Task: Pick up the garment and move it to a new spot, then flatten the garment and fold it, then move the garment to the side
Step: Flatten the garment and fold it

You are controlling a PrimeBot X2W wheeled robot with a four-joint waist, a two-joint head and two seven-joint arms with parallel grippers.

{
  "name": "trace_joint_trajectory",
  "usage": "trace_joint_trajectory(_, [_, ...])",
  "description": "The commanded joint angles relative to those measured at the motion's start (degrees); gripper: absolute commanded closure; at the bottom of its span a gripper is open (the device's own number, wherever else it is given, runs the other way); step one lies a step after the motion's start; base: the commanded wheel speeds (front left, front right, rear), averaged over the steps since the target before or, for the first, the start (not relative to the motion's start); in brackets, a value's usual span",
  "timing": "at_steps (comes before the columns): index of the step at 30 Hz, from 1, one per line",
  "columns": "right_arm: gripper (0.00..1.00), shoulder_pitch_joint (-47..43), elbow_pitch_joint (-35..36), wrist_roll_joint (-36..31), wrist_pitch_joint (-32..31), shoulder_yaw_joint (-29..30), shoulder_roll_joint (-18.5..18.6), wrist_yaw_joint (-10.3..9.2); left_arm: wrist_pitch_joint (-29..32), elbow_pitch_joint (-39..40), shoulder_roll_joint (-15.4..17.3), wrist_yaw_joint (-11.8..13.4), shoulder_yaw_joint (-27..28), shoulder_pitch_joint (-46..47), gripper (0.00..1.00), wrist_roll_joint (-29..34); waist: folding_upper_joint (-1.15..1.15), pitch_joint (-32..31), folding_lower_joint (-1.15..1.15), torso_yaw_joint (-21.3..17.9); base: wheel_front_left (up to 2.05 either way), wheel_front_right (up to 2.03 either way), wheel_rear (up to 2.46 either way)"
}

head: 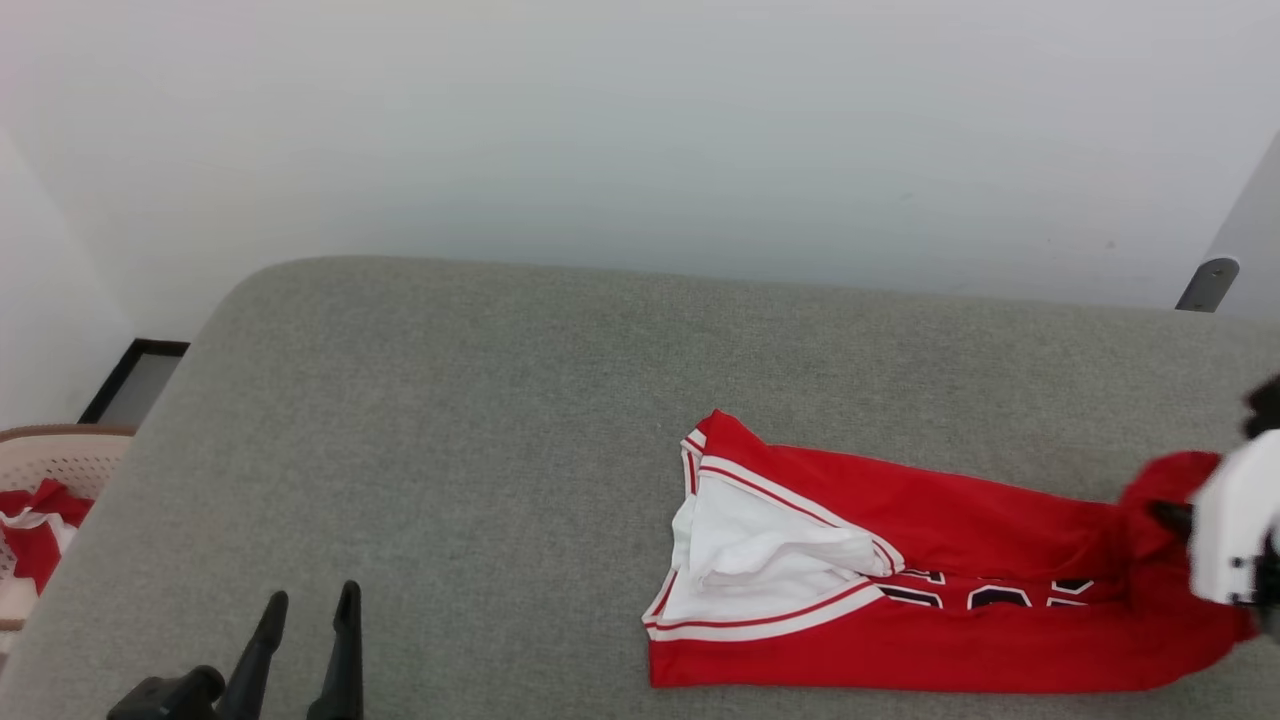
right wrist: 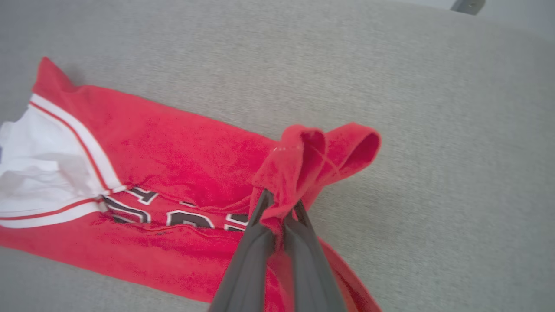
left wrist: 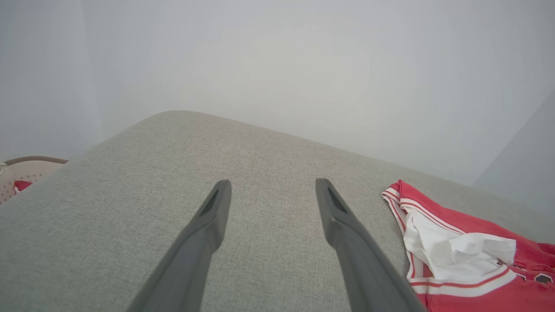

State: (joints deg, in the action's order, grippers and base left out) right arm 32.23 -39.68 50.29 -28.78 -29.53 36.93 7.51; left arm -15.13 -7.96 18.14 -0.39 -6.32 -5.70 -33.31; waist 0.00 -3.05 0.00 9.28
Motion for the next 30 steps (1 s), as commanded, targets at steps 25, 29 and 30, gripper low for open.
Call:
trace_joint_trajectory(25, [1.00,7.5,-9.3,-11.5,5.2,-2.3,-27.2,-0.05,0.1,-4.3,-4.2,-3.1,-4.8,7.8,0.00,0.0,0.00,3.1,0.00,8.5,0.00,0.00,0.00])
trace_joint_trajectory(29, [1.00,8.8,-13.3,-13.0,7.2,-2.6,-29.6,-0.05,0.0,-5.4,-5.0,-3.4,-5.0,9.0,0.00,0.2,0.00,3.8,0.00,9.6,0.00,0.00,0.00])
trace_joint_trajectory(30, [1.00,9.2,-14.3,-13.4,7.5,-2.8,-29.9,-0.05,0.0,-5.6,-5.2,-3.6,-5.0,9.3,0.00,0.3,0.00,3.9,0.00,9.8,0.00,0.00,0.00])
